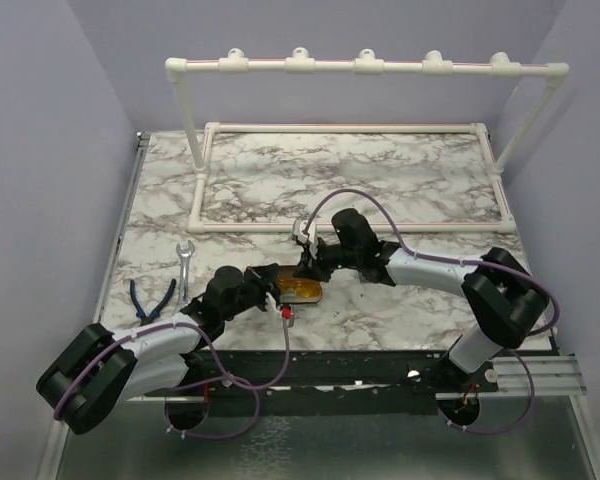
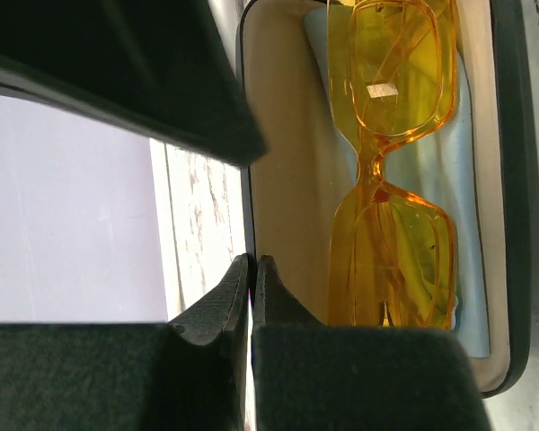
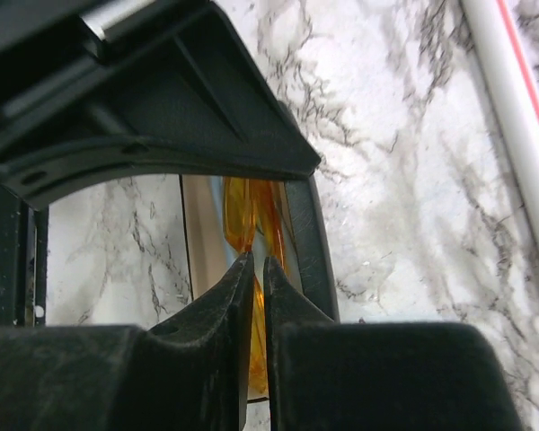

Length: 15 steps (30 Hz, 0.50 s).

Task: Organize the sunglasses
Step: Adjust the sunglasses in the sunglasses case.

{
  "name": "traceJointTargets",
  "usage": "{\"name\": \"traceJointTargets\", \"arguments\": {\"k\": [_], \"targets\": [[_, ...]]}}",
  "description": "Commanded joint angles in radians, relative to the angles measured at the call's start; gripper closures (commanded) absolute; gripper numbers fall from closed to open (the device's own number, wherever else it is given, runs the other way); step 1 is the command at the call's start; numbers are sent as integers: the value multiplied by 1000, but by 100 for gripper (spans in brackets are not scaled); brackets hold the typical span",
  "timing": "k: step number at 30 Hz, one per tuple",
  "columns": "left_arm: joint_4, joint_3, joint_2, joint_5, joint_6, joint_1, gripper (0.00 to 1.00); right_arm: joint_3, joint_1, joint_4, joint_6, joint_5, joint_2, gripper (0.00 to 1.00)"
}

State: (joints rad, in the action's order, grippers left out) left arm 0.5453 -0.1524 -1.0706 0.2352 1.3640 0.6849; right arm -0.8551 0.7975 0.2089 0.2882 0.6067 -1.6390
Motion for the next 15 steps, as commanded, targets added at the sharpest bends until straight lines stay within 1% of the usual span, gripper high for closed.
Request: {"name": "traceJointTargets", "arguments": {"k": [1,2,4,6,11,12,15], "targets": [[-30,35,13,15,42,11,100,-27,3,-46,-15,27,74,85],[-28,39,16,16,49,11,100,-27,3,-39,-26,27,82,83],[-20,55,26,15,66,13,100,-31,1,-23,-56,28,86,75],[-11,68,33,16,83,14,100,-49,-9,-27,-74,31,69,61],[25,106,52,15,143,16,100,-142,-40,-118,-96,44,-28,45],[33,117,56,17,160,16,100,-163,-43,-143,-92,51,-45,40],[48,145,65,27,209,18,100,-203,-46,-189,-81,93,-90,37]]}}
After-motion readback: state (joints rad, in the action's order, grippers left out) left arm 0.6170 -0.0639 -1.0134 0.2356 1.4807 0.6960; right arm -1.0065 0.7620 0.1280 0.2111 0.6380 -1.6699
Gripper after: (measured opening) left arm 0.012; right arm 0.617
